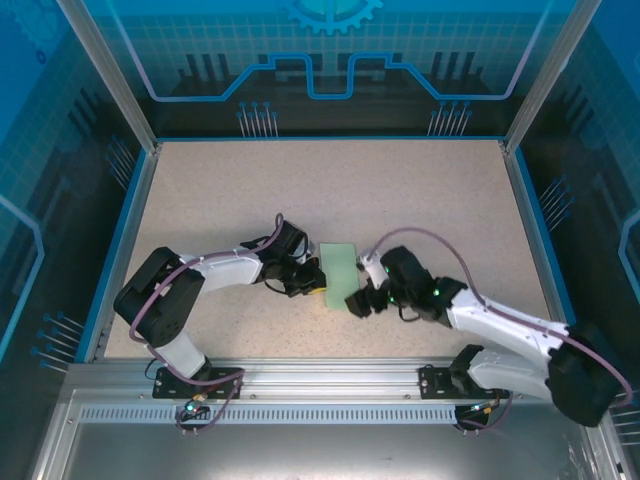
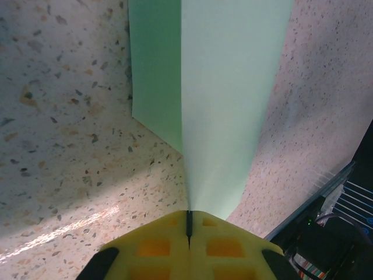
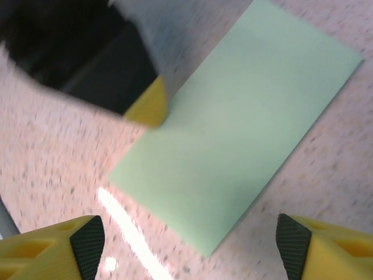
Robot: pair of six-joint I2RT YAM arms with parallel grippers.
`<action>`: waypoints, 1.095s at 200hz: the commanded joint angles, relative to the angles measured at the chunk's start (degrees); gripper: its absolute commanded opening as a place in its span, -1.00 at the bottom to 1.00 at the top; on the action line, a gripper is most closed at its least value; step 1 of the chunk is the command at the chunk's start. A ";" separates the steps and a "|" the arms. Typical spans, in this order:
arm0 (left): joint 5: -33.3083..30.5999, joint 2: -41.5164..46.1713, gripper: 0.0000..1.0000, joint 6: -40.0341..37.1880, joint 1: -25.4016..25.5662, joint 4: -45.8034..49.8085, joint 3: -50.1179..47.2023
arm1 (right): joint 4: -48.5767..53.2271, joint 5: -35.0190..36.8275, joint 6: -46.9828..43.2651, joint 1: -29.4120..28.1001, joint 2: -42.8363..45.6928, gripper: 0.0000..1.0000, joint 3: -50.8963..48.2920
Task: Fold a paper plane with a square sheet of paper (fold left side to right side)
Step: Third fold the triangle at the center of the table.
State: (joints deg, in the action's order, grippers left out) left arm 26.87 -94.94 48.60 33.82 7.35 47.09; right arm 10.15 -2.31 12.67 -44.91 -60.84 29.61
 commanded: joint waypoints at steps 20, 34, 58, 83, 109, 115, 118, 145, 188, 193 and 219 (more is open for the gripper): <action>1.96 1.24 -0.94 1.19 0.15 0.73 1.00 | -5.18 14.42 -1.83 -12.43 6.70 0.71 -6.01; 2.10 1.15 -0.95 1.36 0.16 1.21 1.32 | -5.32 17.41 -2.94 -15.75 4.47 0.71 -5.29; 2.50 1.16 -0.94 1.67 0.09 1.28 1.67 | -5.44 22.59 -6.30 -20.25 -2.72 0.71 -1.54; 2.81 1.07 -0.92 1.61 0.11 1.52 1.95 | -7.14 25.29 -10.98 -22.06 -11.65 0.69 2.86; 3.21 0.63 -0.91 1.51 0.08 1.44 2.22 | -9.54 25.25 -15.25 -22.23 -18.34 0.68 6.14; 3.25 0.55 -0.92 1.63 0.10 1.36 2.27 | -10.07 25.33 -15.92 -22.22 -19.64 0.66 6.69; 3.27 0.47 -0.92 1.59 0.07 1.37 2.30 | -10.25 25.33 -16.12 -22.16 -20.11 0.65 6.92; 3.39 0.19 -0.92 1.70 0.04 1.41 2.48 | -11.73 25.21 -16.93 -21.27 -23.30 0.50 7.90; 3.31 0.11 -0.91 1.22 0.05 2.12 2.59 | -13.49 24.25 -16.70 -18.77 -22.97 -0.06 7.64; 3.19 0.04 -0.91 1.11 0.02 2.14 2.59 | -13.49 23.79 -16.84 -18.50 -22.75 -0.12 7.60; 3.03 -0.13 -0.88 0.64 -0.29 2.55 2.59 | -12.29 19.71 -17.41 -16.43 -21.40 -0.44 7.48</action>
State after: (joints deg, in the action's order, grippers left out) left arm 28.42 -94.94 49.58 33.80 7.84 48.29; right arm -1.58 21.19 -4.32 -63.24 -83.96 36.12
